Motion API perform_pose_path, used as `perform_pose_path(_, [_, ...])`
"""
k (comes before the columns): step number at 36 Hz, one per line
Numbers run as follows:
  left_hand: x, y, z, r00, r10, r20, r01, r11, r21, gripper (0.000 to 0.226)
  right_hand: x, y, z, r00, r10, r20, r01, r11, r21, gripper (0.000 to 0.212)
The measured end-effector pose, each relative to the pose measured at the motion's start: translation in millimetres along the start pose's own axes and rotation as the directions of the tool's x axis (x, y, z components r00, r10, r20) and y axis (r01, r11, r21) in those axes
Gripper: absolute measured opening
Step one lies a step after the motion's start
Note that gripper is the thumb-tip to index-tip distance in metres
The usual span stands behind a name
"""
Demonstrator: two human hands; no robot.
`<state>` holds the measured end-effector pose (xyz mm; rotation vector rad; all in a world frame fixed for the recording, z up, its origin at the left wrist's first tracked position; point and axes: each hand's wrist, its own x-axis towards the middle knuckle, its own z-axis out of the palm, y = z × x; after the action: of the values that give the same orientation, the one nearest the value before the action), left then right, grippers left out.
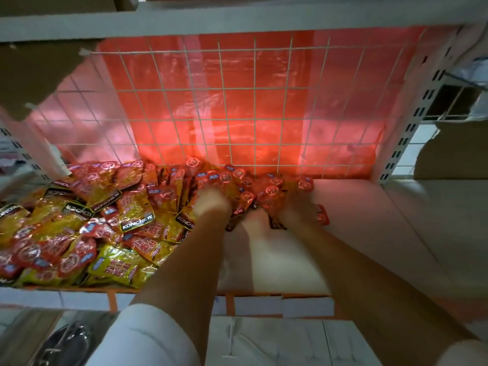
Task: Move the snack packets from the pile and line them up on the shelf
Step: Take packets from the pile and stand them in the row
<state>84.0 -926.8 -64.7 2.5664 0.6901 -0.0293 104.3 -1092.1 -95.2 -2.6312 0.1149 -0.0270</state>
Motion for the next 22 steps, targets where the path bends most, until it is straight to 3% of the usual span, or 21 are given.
perform_pose_path(4, [-5,-4,-7,1.0,-0.02,0.024,0.021,0.999,-0.05,0.03,-8,-3,-7,0.997,0.055,0.057,-0.056,0.998,0.01,0.065])
perform_pose_path(9, [-15,-13,-9,0.998,0.062,0.0,-0.061,0.984,-0.168,0.039,-23,3,-11,0.999,-0.018,0.03,0.016,0.998,0.069,0.04])
perform_pose_path(11, [-22,-18,-8,0.993,0.116,-0.022,-0.117,0.956,-0.267,0.04,-29,8,-15,1.0,-0.007,0.004,0.006,0.966,0.257,0.035])
perform_pose_path(14, [-34,-24,-5,0.986,0.166,0.001,-0.151,0.903,-0.403,0.038,-41,14,-30,1.0,-0.007,-0.004,0.008,0.797,0.604,0.031])
perform_pose_path(18, [-50,-28,7,0.977,0.204,0.067,-0.133,0.82,-0.557,0.022,-52,28,-55,0.997,-0.028,-0.077,0.074,0.716,0.694,0.018])
perform_pose_path(22, [-81,-14,19,0.954,0.26,0.147,-0.074,0.683,-0.727,0.017,-63,52,-74,0.999,-0.027,-0.021,0.033,0.653,0.757,0.018])
